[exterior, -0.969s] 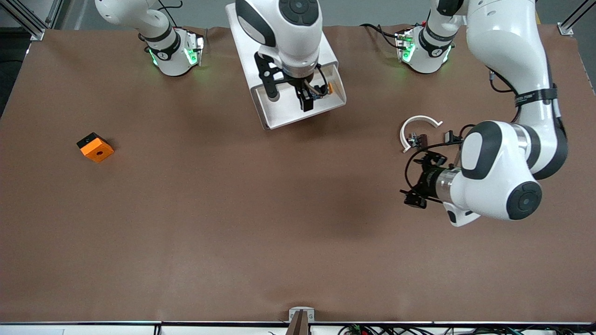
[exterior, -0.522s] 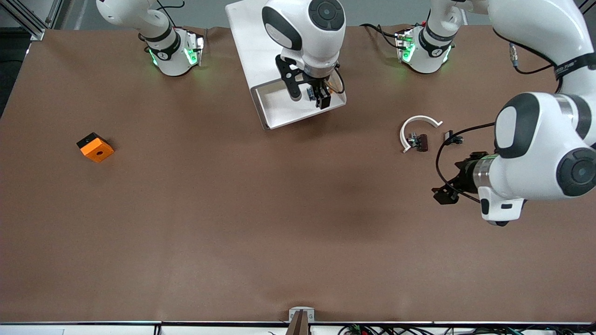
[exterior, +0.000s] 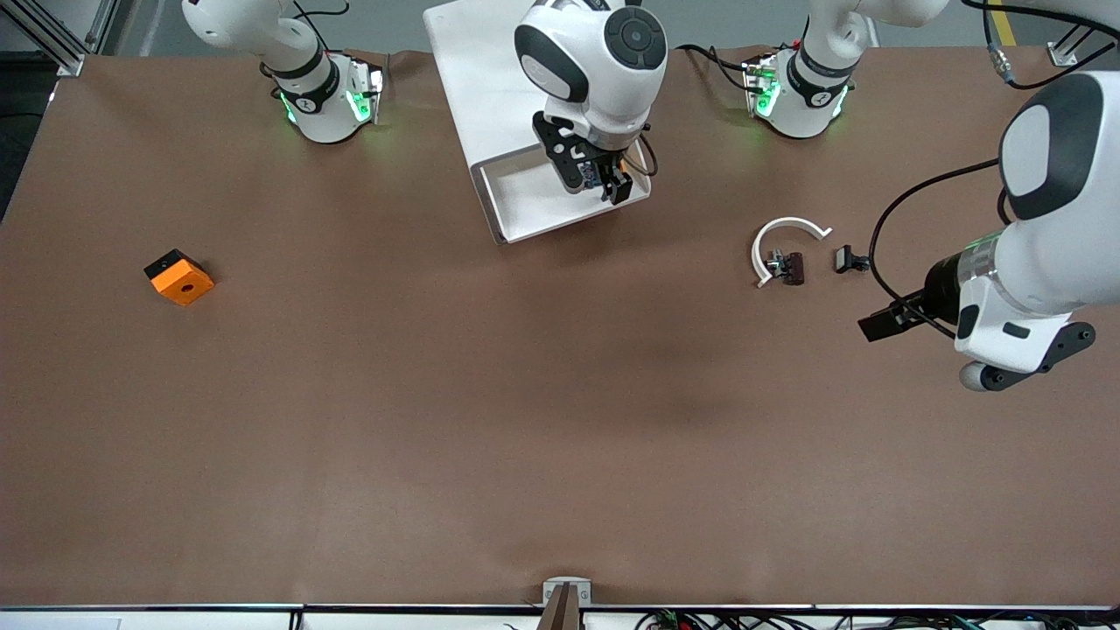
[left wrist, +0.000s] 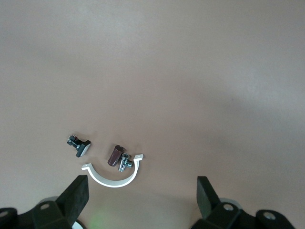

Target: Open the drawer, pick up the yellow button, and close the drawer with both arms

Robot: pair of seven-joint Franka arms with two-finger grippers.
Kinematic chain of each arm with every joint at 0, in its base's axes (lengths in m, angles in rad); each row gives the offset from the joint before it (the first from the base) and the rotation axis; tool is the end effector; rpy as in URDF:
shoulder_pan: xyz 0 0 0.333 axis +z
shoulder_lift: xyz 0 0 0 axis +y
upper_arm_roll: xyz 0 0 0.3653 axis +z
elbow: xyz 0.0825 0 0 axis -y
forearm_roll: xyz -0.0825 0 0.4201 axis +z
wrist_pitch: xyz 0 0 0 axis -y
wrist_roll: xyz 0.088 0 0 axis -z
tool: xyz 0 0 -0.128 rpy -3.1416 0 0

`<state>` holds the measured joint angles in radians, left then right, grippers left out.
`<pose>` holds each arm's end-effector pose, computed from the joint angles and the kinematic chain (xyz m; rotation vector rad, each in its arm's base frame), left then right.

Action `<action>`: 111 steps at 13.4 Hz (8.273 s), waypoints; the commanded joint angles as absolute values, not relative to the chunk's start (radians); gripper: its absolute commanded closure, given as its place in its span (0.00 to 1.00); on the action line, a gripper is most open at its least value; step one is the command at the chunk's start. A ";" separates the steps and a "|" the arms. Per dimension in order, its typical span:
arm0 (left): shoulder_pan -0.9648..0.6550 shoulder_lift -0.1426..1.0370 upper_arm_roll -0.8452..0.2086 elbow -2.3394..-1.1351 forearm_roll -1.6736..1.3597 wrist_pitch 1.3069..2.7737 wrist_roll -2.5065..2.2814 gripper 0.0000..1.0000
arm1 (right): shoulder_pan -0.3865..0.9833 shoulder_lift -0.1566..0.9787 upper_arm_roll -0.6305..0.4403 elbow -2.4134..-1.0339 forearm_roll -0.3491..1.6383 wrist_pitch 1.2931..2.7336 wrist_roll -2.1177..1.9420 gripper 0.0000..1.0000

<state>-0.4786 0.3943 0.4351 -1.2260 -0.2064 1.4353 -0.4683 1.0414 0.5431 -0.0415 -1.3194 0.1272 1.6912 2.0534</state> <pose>0.6883 -0.1195 0.5766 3.0691 0.6142 -0.2469 0.3878 0.6429 0.4210 2.5518 -1.5218 -0.1643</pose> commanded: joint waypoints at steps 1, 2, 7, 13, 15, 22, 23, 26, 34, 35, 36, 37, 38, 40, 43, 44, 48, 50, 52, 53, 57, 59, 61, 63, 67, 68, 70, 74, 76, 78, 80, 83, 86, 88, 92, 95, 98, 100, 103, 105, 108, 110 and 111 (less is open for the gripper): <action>-0.515 0.338 0.408 -1.299 -0.186 1.468 -0.437 0.00 | 1.039 0.552 -0.048 -1.296 0.124 1.678 2.017 0.00; -0.517 0.337 0.379 -1.301 -0.186 1.477 -0.439 0.00 | 1.039 0.552 -0.048 -1.296 0.126 1.680 2.011 0.02; -0.555 0.264 0.318 -1.457 -0.183 1.595 -0.439 0.00 | 1.040 0.557 -0.048 -1.298 0.136 1.716 2.016 0.38; -0.675 0.244 0.299 -1.603 -0.130 1.716 -0.546 0.00 | 1.046 0.589 -0.048 -1.298 0.137 1.749 2.014 0.71; -0.683 0.248 0.264 -1.620 -0.132 1.759 -0.595 0.00 | 1.040 0.589 -0.046 -1.296 0.137 1.749 2.010 1.00; -0.683 0.308 0.161 -1.679 -0.137 1.883 -0.770 0.00 | 1.008 0.531 -0.046 -1.289 0.212 1.733 1.835 1.00; -0.684 0.305 0.160 -1.718 -0.143 1.935 -0.770 0.00 | 0.999 0.528 -0.046 -1.289 0.216 1.730 1.804 1.00; -0.683 0.305 0.126 -1.810 -0.164 2.081 -0.784 0.00 | 0.977 0.526 -0.048 -1.285 0.212 1.634 1.622 1.00; -0.718 0.299 0.111 -1.848 -0.187 2.111 -0.798 0.00 | 0.772 0.436 -0.060 -1.287 0.195 1.500 1.010 1.00; -0.718 0.302 0.095 -1.844 -0.222 2.120 -0.828 0.00 | 0.725 0.424 -0.058 -1.287 0.184 1.499 0.943 1.00; -0.719 0.302 0.089 -1.842 -0.233 2.132 -0.848 0.00 | 0.689 0.417 -0.057 -1.287 0.152 1.499 0.878 1.00; -0.721 0.302 0.069 -1.841 -0.233 2.135 -0.870 0.00 | 0.664 0.413 -0.057 -1.290 0.109 1.499 0.821 1.00; -0.721 0.308 0.048 -1.841 -0.233 2.135 -0.886 0.00 | 0.640 0.413 -0.057 -1.296 0.062 1.499 0.786 1.00; -0.722 0.316 0.015 -1.841 -0.233 2.135 -0.920 0.00 | 0.583 0.411 -0.055 -1.322 0.008 1.508 0.709 1.00; -0.753 0.327 0.000 -1.842 -0.233 2.134 -0.972 0.00 | 0.459 0.399 -0.055 -1.345 0.008 1.529 0.574 1.00; -0.762 0.330 0.000 -1.842 -0.233 2.134 -0.986 0.00 | 0.424 0.385 -0.055 -1.380 0.008 1.560 0.534 1.00; -0.807 0.339 -0.005 -1.845 -0.233 2.125 -1.028 0.00 | 0.295 0.261 -0.057 -1.642 0.006 1.785 0.349 1.00; -0.805 0.339 -0.032 -1.847 -0.235 2.123 -1.031 0.00 | 0.235 0.217 -0.057 -1.747 0.006 1.870 0.283 1.00; -0.805 0.339 -0.054 -1.848 -0.256 2.121 -1.048 0.00 | 0.183 0.164 -0.057 -1.863 0.000 1.958 0.218 1.00; -0.805 0.339 -0.069 -1.850 -0.276 2.121 -1.049 0.00 | 0.151 0.147 -0.057 -1.914 0.000 1.998 0.194 1.00; -0.805 0.334 -0.127 -1.852 -0.285 2.103 -1.063 0.00 | 0.057 0.129 -0.058 -2.078 -0.002 2.152 0.135 1.00; -0.805 0.334 -0.156 -1.852 -0.285 2.102 -1.086 0.00 | 0.019 0.130 -0.058 -2.172 -0.006 2.279 0.097 1.00; -0.805 0.337 -0.173 -1.853 -0.319 2.102 -1.094 0.00 | -0.017 0.136 -0.058 -2.213 -0.006 2.350 0.081 1.00; -0.805 0.337 -0.175 -1.853 -0.336 2.100 -1.094 0.00 | -0.052 0.141 -0.058 -2.235 -0.008 2.391 0.039 1.00; -0.805 0.350 -0.176 -1.850 -0.377 2.100 -1.097 0.00 | -0.112 0.187 -0.058 -2.290 -0.006 2.523 -0.021 1.00; -0.808 0.351 -0.176 -1.851 -0.390 2.100 -1.101 0.00 | -0.126 0.211 -0.058 -2.302 -0.006 2.572 -0.040 1.00; -0.811 0.357 -0.189 -1.850 -0.390 2.077 -1.121 0.00 | -0.135 0.250 -0.058 -2.328 -0.006 2.646 -0.049 1.00; -0.811 0.356 -0.190 -1.841 -0.393 2.022 -1.118 0.00 | -0.141 0.302 -0.058 -2.333 -0.006 2.695 -0.049 1.00; -0.810 0.356 -0.190 -1.839 -0.394 2.016 -1.120 0.00 | -0.156 0.337 -0.057 -2.338 -0.006 2.732 -0.046 1.00; -0.798 0.357 -0.189 -1.829 -0.394 2.016 -1.121 0.00 | -0.164 0.359 -0.057 -2.329 -0.006 2.740 -0.040 1.00; -0.775 0.367 -0.180 -1.793 -0.393 2.016 -1.126 0.00 | -0.164 0.365 -0.057 -2.301 -0.002 2.732 -0.020 1.00; -0.694 0.367 -0.176 -1.750 -0.377 2.013 -1.121 0.00 | -0.147 0.388 -0.055 -2.252 0.000 2.726 0.026 1.00; -0.599 0.367 -0.175 -1.726 -0.348 2.011 -1.114 0.00 | -0.153 0.488 -0.055 -2.137 0.000 2.723 0.023 1.00; -0.549 0.359 -0.175 -1.710 -0.281 2.011 -1.114 0.00 | -0.147 0.517 -0.055 -2.093 0.000 2.705 0.025 1.00; -0.421 0.351 -0.175 -1.666 -0.189 2.003 -1.111 0.00 | -0.146 0.531 -0.055 -2.049 0.000 2.629 0.023 1.00; -0.327 0.351 -0.175 -1.634 -0.102 1.977 -1.095 0.00 | -0.146 0.538 -0.055 -2.048 -0.002 2.629 0.023 0.73; -0.220 0.331 -0.175 -1.629 -0.038 1.906 -0.985 0.00 | -0.146 0.538 -0.055 -2.049 0.000 2.629 0.015 0.00; -0.138 0.302 -0.175 -1.628 -0.028 1.866 -0.893 0.00 | -0.146 0.538 -0.055 -2.049 0.000 2.628 0.026 0.00; -0.055 0.270 -0.175 -1.600 0.076 1.829 -0.722 0.00 | -0.140 0.509 -0.051 -2.033 0.005 2.559 0.026 0.00; -0.020 0.238 -0.175 -1.579 0.091 1.755 -0.611 0.00 | -0.138 0.486 -0.051 -1.953 0.005 2.391 0.028 0.00; 0.052 0.167 -0.178 -1.572 0.089 1.726 -0.436 0.00 | -0.138 0.460 -0.051 -1.829 0.005 2.159 0.028 0.00; 0.083 0.126 -0.179 -1.571 0.087 1.717 -0.356 0.00 | -0.129 0.425 -0.051 -1.784 0.005 2.053 0.028 0.00; 0.083 0.109 -0.181 -1.572 0.087 1.706 -0.351 0.00 | -0.123 0.401 -0.051 -1.773 0.005 2.004 0.028 0.00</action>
